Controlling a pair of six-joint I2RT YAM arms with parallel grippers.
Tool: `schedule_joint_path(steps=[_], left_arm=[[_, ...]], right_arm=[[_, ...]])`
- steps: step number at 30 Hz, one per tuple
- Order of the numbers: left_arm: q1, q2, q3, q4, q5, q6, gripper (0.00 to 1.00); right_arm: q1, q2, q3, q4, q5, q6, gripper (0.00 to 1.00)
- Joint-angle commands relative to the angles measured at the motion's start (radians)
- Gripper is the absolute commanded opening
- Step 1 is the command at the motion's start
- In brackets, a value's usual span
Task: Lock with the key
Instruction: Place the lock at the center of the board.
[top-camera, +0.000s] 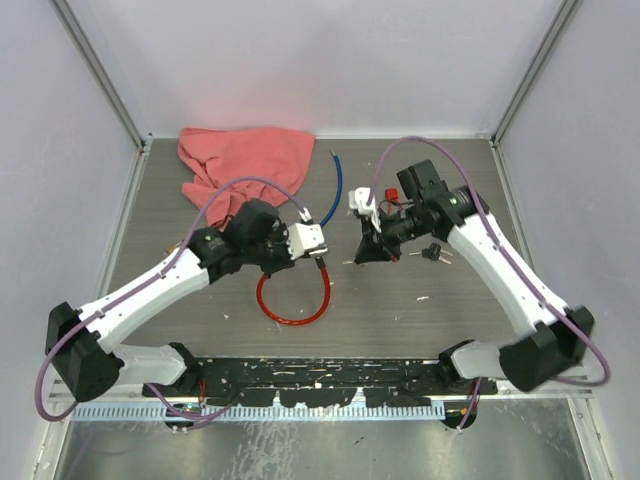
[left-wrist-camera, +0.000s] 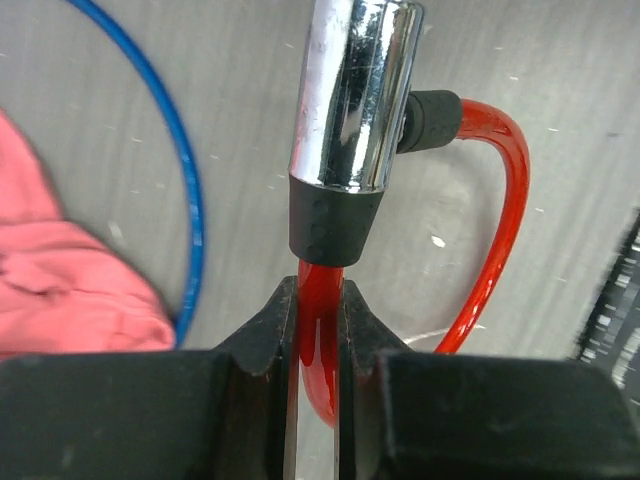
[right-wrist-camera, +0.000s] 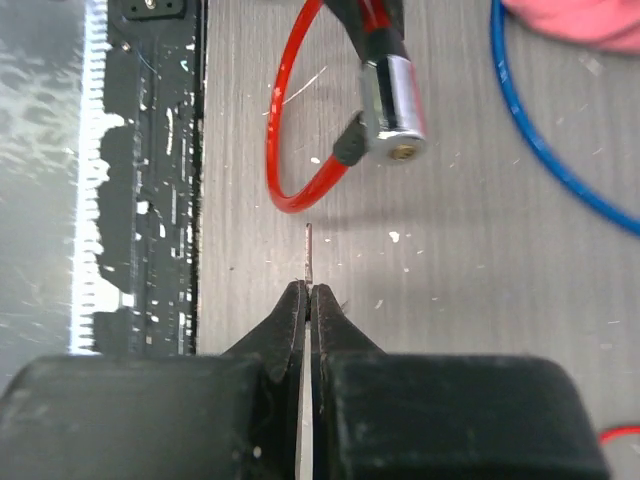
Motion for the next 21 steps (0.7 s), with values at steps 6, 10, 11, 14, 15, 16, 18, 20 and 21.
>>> schedule_joint_path(steps=[6,10,11,14,15,16,18,20,21], left_arm=[[0.091,-0.012,0.058,-0.113,0.271,-0.091,0.00],[0.115,-0.104,-0.043,0.061,0.296,-0.220,0.00],[0.128,-0.117,-0.074,0.138,0.335,-0.288,0.00],[0.152,-0.128,-0.192,0.441,0.416,-0.561,0.00],[0.154,-0.117,-0.224,0.538,0.424,-0.640,0.00],[0.155,-0.099,-0.248,0.628,0.424,-0.717,0.00],[0.157,-0.035,-0.271,0.753,0.394,-0.842,0.00],[0.160,0.046,-0.264,0.814,0.356,-0.924,0.00],[0.162,0.087,-0.252,0.829,0.340,-0.965,0.00]], right_arm=[[0.002,-0.075,0.019,0.137,0.196,0.027,0.01],[-0.133,-0.066,-0.014,0.139,0.050,0.045,0.01],[-0.172,-0.069,-0.041,0.170,0.009,0.081,0.01],[-0.227,-0.089,-0.139,0.321,-0.067,0.230,0.01],[-0.241,-0.094,-0.176,0.385,-0.077,0.287,0.01],[-0.256,-0.099,-0.207,0.438,-0.090,0.346,0.01],[-0.291,-0.094,-0.268,0.562,-0.089,0.475,0.01],[-0.343,-0.078,-0.305,0.649,-0.084,0.570,0.01],[-0.375,-0.070,-0.319,0.679,-0.083,0.605,0.01]])
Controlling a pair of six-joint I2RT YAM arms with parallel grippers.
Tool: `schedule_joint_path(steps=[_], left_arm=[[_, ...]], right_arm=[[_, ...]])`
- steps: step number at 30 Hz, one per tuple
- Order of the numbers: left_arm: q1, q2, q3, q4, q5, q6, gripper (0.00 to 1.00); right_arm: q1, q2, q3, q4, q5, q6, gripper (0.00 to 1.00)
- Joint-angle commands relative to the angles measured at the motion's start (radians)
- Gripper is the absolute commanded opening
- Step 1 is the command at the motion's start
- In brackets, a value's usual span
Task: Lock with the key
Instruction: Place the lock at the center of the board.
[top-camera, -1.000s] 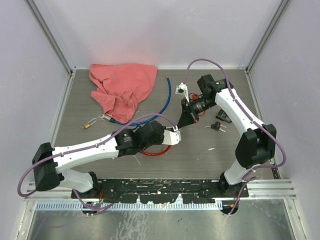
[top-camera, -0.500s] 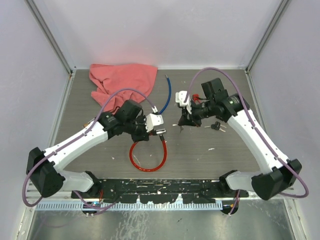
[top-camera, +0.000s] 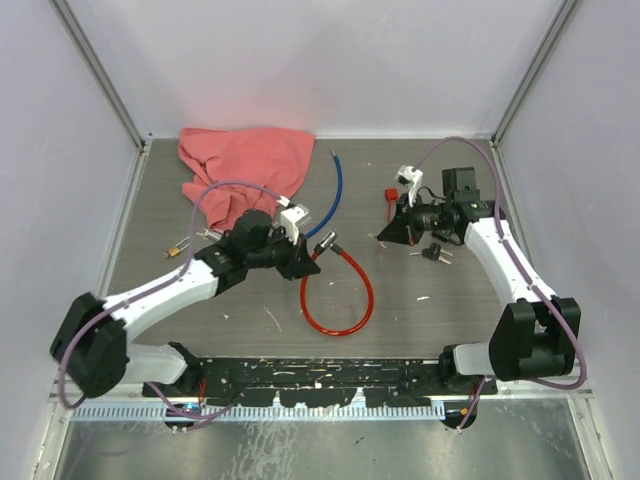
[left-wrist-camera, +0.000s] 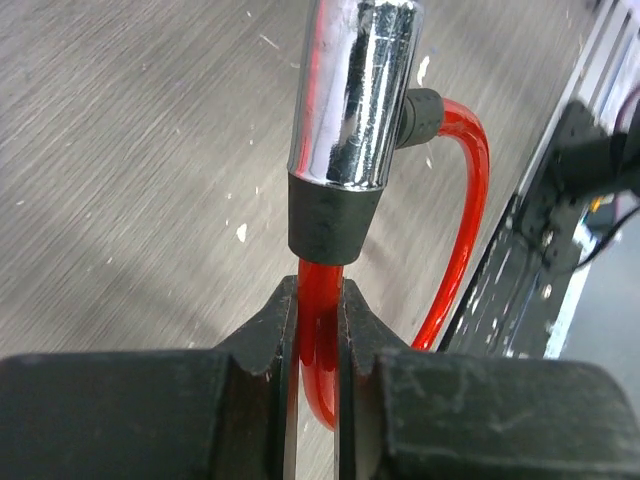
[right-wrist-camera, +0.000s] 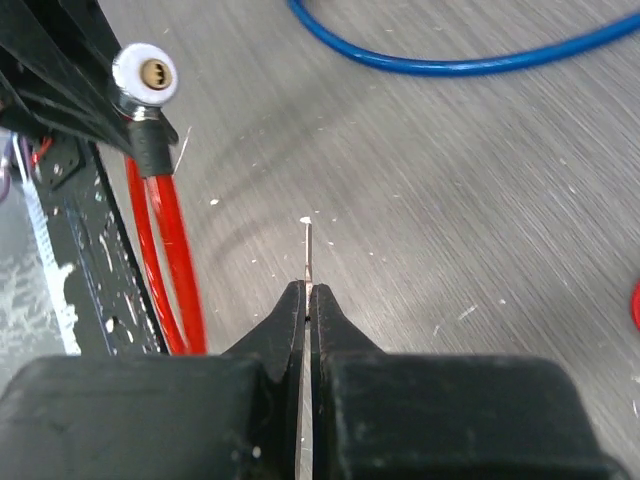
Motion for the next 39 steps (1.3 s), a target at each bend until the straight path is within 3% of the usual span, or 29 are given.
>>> schedule_joint_path(steps=[1,11,18,27,35,39], left_arm=[[0.013,0.152,0.035,0.369,-0.029,-0.335,0.00],[0.005,0.538,0.237,0.469,-0.070,-0.588,0.00],[-0.078,0.635,0.291,0.505,-0.207,-0.628,0.00],[-0.180,0.691,0.214,0.650,-0.417,-0.756,0.03],[-0.207,0.822,0.289,0.680,-0.413,-0.856,0.18],[-0.226,0.791,0.299,0.579,-0.481,-0.780,0.38]], right_arm=[[-0.111,-0.002,-0.056,0.289,-0.057,0.275,0.01],[-0.311,-0.046,-0.154,0.346,0.030,0.209,0.02],[-0.343,-0.014,-0.146,0.279,-0.081,0.142,0.02],[-0.335,0.055,-0.090,0.154,-0.067,0.038,0.02],[-0.237,0.156,-0.009,-0.025,0.060,-0.133,0.02],[-0.208,0.170,-0.007,-0.048,0.119,-0.171,0.03]])
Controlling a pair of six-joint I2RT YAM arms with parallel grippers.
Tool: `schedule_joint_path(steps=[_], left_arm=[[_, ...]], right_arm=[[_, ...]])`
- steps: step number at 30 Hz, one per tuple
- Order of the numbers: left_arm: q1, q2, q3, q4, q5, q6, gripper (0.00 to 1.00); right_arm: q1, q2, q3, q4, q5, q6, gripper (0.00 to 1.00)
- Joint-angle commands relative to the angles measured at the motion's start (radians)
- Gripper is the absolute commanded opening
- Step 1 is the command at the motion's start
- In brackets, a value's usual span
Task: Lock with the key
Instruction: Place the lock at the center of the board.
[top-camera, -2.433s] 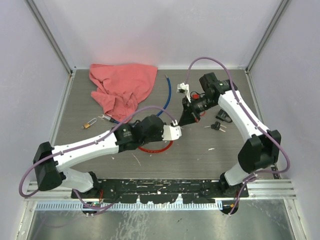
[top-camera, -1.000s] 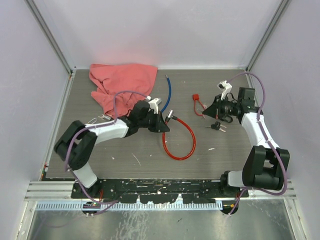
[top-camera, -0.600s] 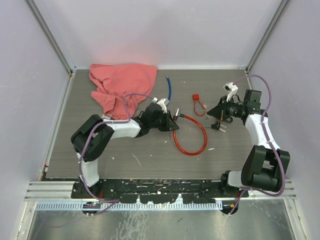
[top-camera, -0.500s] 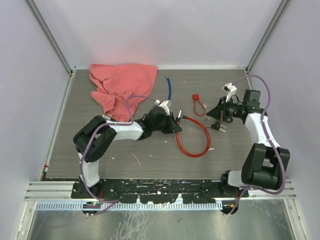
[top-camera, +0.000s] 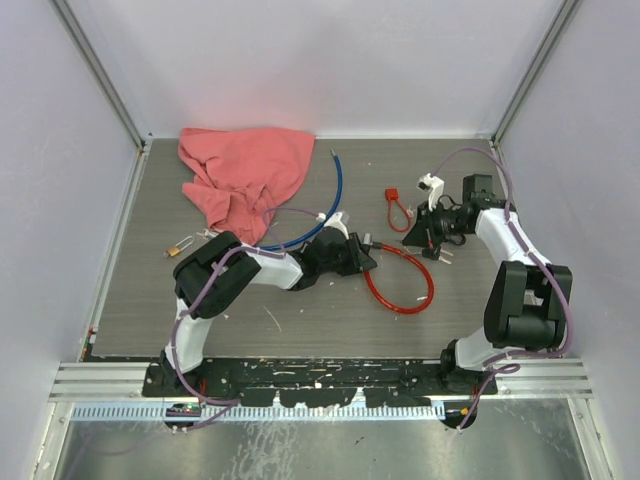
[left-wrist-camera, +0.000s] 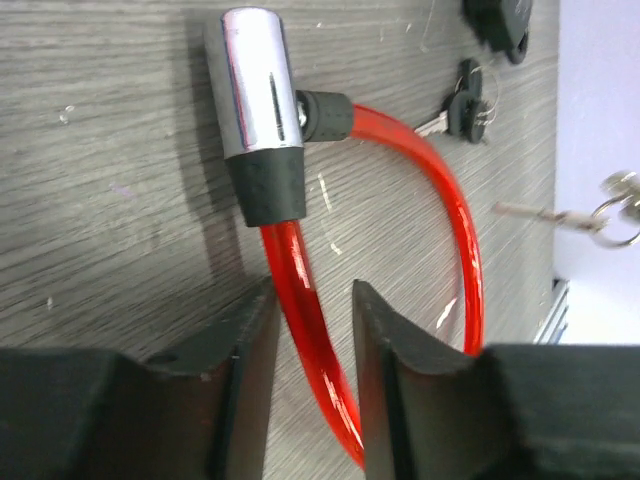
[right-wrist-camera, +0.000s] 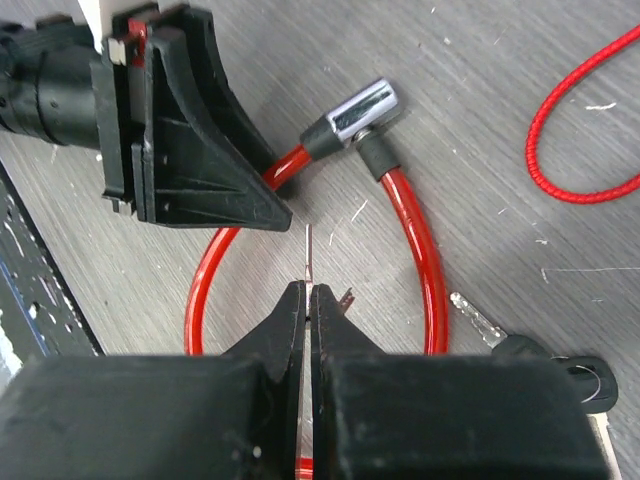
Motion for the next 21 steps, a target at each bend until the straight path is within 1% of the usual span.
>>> schedule_joint_path(steps=[1,2,5,9,11,12,14,16,17,21], left_arm=[[-0.025,-0.049,0.045,-0.067,-0.120,0.097,0.42],[-0.033,-0.068,0.048,-0.113,-0.152,0.134,0.47],[-0.053,-0.146,0.029,-0.186,-0.257,0.241,0.50],[-0.084,-0.295,-0.039,-0.255,-0.383,0.390,0.53],[-0.095,-0.406,-0.100,-0.263,-0.433,0.450,0.54],[-0.098,-0.441,-0.137,-0.256,-0.453,0.468,0.56],[-0.099,-0.568,-0.223,-0.229,-0.472,0.486,0.58],[-0.099,-0.681,-0.327,-0.181,-0.473,0.512,0.64],[-0.098,-0.741,-0.373,-0.166,-0.478,0.514,0.69],[-0.090,-0.974,-0.568,-0.086,-0.473,0.507,0.96]], right_arm=[[0.026,0.004,0.043,-0.064,0.074,-0.089,0.03],[0.037,0.011,0.042,-0.073,0.087,-0.101,0.03],[0.067,0.033,0.043,-0.080,0.129,-0.114,0.03],[0.105,0.053,0.043,-0.085,0.177,-0.118,0.04],[0.113,0.058,0.041,-0.095,0.187,-0.134,0.04],[0.117,0.059,0.041,-0.104,0.189,-0.145,0.04],[0.130,0.053,0.038,-0.119,0.190,-0.164,0.05],[0.148,0.043,0.029,-0.120,0.202,-0.177,0.05],[0.158,0.040,0.025,-0.120,0.211,-0.183,0.05],[0.187,0.038,0.015,-0.115,0.249,-0.192,0.06]])
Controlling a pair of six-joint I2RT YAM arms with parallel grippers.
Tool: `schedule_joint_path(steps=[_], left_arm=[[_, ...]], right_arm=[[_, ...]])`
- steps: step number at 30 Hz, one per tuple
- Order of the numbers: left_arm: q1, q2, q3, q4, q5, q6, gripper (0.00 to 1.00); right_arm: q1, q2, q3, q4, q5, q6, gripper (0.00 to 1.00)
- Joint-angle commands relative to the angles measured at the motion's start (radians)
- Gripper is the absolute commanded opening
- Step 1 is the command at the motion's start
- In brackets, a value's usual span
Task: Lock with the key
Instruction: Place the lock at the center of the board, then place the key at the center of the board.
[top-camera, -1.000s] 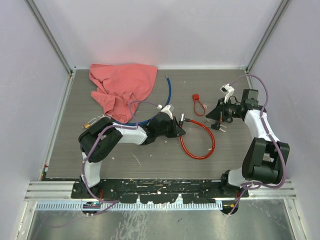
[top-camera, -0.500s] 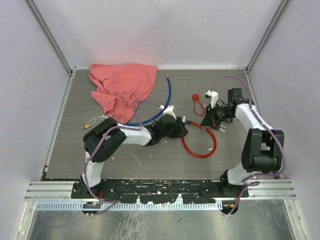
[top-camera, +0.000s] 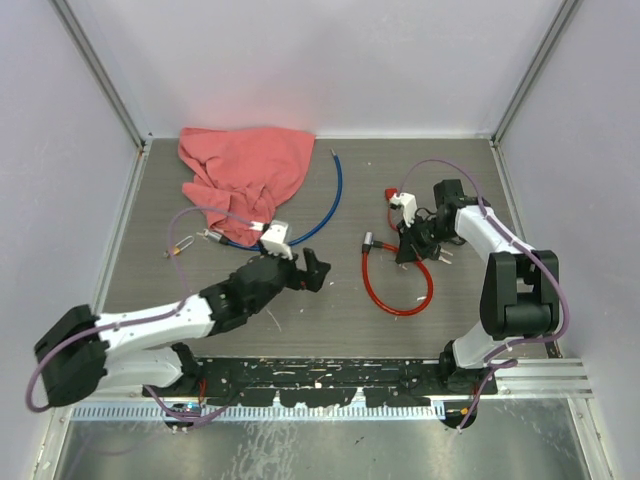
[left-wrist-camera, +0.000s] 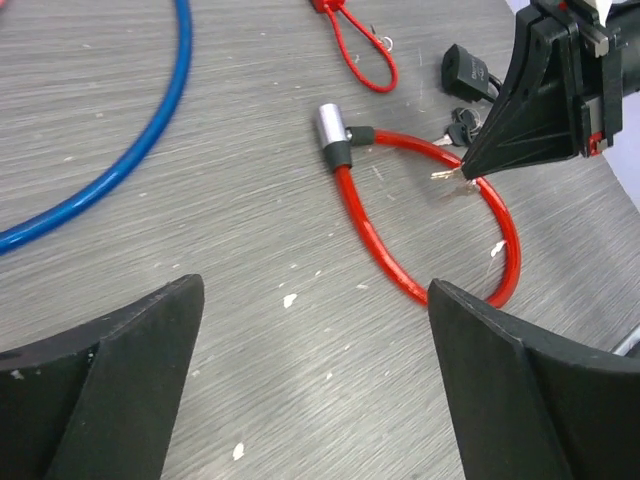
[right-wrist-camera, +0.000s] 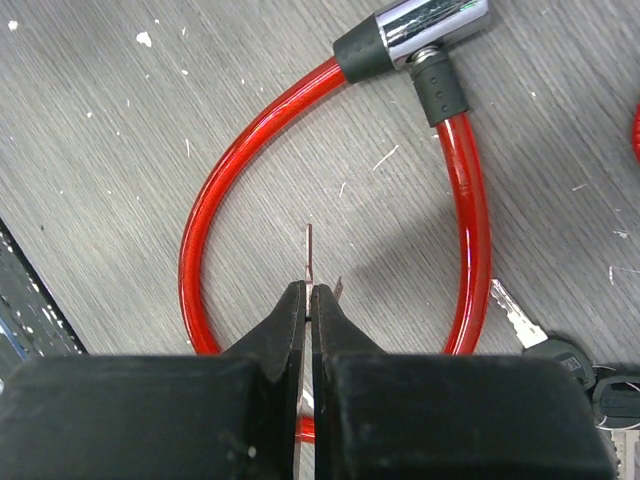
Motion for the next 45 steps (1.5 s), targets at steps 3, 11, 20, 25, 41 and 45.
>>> schedule_joint_path(steps=[3,11,20,25,41,45], left_arm=[[0.029,-0.337,-0.261,0.111,-0.026,0.005,0.98],[0.083,-0.684,-0.274,-0.250,-0.034,-0.087,0.98],[0.095,-0.620,-0.079,-0.563,-0.096,-0.208,0.96],[0.186,-0.484,0.012,-0.598,-0.039,-0.240,0.98],[0.882,-0.308,0.023,-0.526,0.318,-0.218,0.95],[1.081,-0.175,0.070,-0.480,0.476,-0.206,0.90]], right_arm=[[0.040,-0.031,0.017,-0.020,0.053,-0.048,0.10],[0.092,-0.139,0.012,0.014,0.099,-0.031,0.47],[0.105,-0.388,0.022,0.086,0.003,0.045,0.49],[0.112,-0.490,0.007,0.170,-0.088,0.129,0.52],[0.113,-0.493,-0.009,0.196,-0.200,0.195,0.54],[0.117,-0.486,-0.007,0.196,-0.195,0.197,0.54]])
